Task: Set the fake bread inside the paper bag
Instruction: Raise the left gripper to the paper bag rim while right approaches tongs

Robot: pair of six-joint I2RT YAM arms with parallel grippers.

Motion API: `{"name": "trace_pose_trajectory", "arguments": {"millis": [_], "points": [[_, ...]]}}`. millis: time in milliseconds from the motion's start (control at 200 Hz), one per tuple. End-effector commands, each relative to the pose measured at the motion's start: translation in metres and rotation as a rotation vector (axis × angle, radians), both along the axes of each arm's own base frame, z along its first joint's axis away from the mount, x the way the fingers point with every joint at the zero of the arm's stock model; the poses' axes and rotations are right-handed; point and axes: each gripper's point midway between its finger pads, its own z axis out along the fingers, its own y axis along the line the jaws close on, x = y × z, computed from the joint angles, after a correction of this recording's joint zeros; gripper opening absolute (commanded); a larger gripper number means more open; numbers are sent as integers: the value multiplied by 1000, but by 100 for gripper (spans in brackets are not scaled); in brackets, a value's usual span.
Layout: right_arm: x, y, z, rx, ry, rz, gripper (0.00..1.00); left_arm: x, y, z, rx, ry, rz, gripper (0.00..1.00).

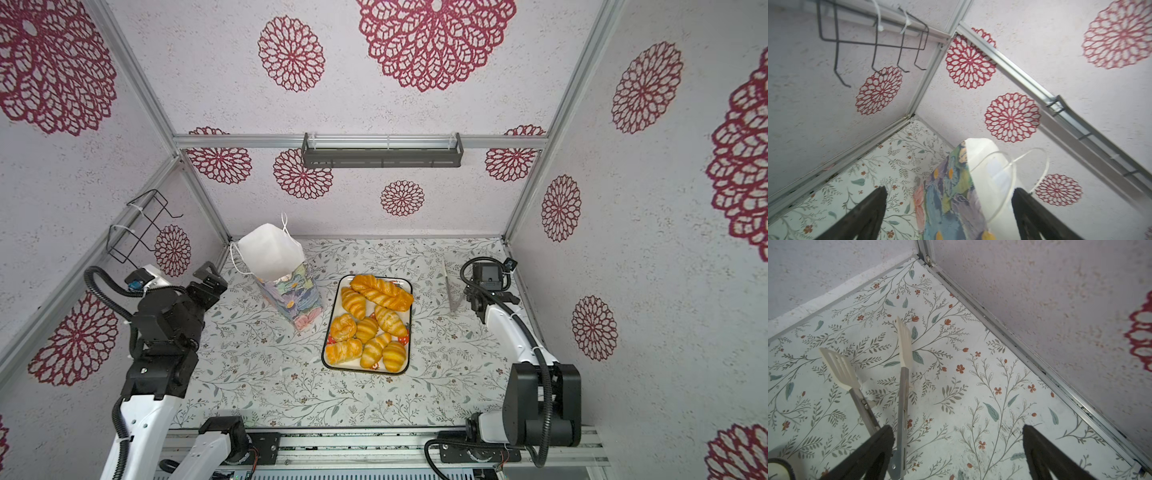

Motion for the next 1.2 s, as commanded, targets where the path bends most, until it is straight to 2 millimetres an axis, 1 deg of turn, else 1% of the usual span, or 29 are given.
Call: {"name": "trace_pose_trajectory", "arguments": {"millis": [0,25,100,175,255,340,415,480,555,640,701,841,896,956,1076,1196], "points": [[3,16,0,65,31,86,99,8,-25,-1,6,121,-152,97],[4,20,-1,81,31,105,99,14,-29,3,10,142,-179,97],[7,30,-4,126,36,145,99,32,-43,1,24,228,-272,98],[9,36,-7,157,47,175,99,50,-53,-8,28,299,-349,98],[9,40,-11,173,69,193,99,64,-62,-20,4,350,-421,100],[8,42,-15,180,94,204,99,73,-63,-34,-25,392,-451,96],[7,43,-17,183,106,212,99,78,-59,-43,-44,413,-449,93],[5,43,-17,183,109,218,99,80,-56,-49,-51,426,-442,91],[4,43,-18,183,112,219,99,81,-54,-51,-50,425,-443,86],[4,44,-20,186,118,221,99,82,-54,-50,-48,420,-448,79],[4,44,-21,187,123,220,99,81,-54,-50,-44,417,-449,70],[7,44,-25,194,134,219,99,78,-51,-48,-34,401,-443,38],[9,46,-26,200,136,221,99,77,-50,-48,-30,397,-437,28],[10,46,-26,203,136,223,99,75,-48,-47,-29,388,-434,22],[14,45,-27,198,140,223,99,73,-46,-45,-14,369,-430,15],[20,45,-35,218,164,230,99,72,-41,-46,9,366,-415,4]]}}
